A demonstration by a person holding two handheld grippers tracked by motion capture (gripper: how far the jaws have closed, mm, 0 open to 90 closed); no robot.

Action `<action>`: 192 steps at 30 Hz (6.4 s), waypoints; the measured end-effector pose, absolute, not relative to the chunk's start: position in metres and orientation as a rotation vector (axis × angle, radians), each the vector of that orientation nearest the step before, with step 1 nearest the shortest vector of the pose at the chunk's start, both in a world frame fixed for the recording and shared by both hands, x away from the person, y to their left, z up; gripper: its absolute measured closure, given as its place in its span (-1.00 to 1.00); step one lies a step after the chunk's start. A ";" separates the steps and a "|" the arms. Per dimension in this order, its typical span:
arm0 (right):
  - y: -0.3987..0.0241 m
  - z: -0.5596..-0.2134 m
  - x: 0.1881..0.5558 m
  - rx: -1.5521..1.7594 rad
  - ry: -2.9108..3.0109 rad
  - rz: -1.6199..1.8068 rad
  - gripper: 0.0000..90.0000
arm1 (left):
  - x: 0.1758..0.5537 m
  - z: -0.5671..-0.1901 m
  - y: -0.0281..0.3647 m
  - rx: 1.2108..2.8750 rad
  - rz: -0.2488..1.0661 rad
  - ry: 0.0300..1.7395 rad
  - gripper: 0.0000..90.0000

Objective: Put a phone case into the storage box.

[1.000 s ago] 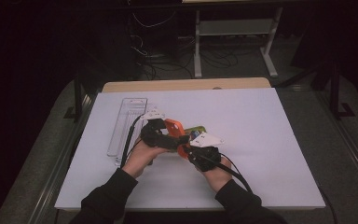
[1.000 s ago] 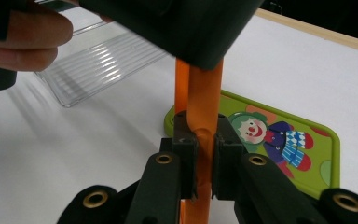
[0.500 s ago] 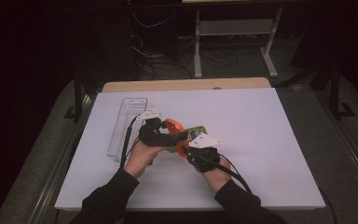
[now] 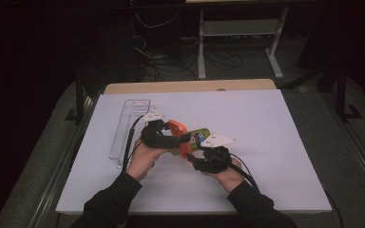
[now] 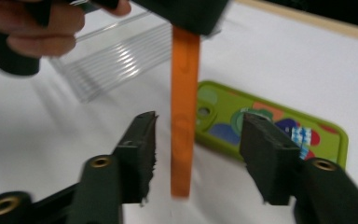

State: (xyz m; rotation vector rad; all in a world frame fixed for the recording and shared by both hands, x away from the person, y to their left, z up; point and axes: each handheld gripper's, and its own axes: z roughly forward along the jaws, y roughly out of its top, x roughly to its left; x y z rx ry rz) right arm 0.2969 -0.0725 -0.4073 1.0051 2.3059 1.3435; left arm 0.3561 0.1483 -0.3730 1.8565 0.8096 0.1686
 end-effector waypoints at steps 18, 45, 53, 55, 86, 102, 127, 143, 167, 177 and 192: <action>-0.164 -0.423 0.285 1.070 2.370 1.260 -0.88 | 0.355 -0.368 0.150 1.828 0.198 0.815 -0.66; -0.189 -0.437 0.279 1.099 2.317 1.184 -1.00 | 0.407 -0.299 0.195 1.793 0.478 0.833 -0.66; -0.190 -0.437 0.280 1.111 2.315 1.181 -1.00 | 0.435 -0.286 0.221 1.745 0.628 0.935 -0.66; -0.190 -0.437 0.280 1.115 2.314 1.184 -1.00 | 0.442 -0.285 0.228 1.738 0.674 0.966 -0.66; -0.196 -0.435 0.280 1.143 2.286 1.220 -1.00 | 0.506 -0.362 0.243 1.764 0.858 1.409 -0.67; -0.196 -0.435 0.281 1.144 2.285 1.223 -1.00 | 0.511 -0.374 0.234 1.774 0.879 1.411 -0.71; -0.196 -0.434 0.281 1.147 2.275 1.218 -1.00 | 0.473 -0.356 0.250 1.817 0.668 1.282 -1.00; -0.193 -0.432 0.282 1.134 2.282 1.215 -1.00 | 0.411 -0.339 0.216 1.927 0.511 0.970 -1.00; -0.192 -0.431 0.280 1.112 2.290 1.198 -1.00 | 0.360 -0.360 0.148 2.027 0.316 0.727 -0.91; -0.192 -0.431 0.280 1.108 2.294 1.198 -1.00 | 0.374 -0.373 0.128 2.054 0.316 0.734 -0.38; -0.192 -0.432 0.280 1.104 2.297 1.204 -1.00 | 0.427 -0.411 0.099 2.081 0.329 0.848 0.98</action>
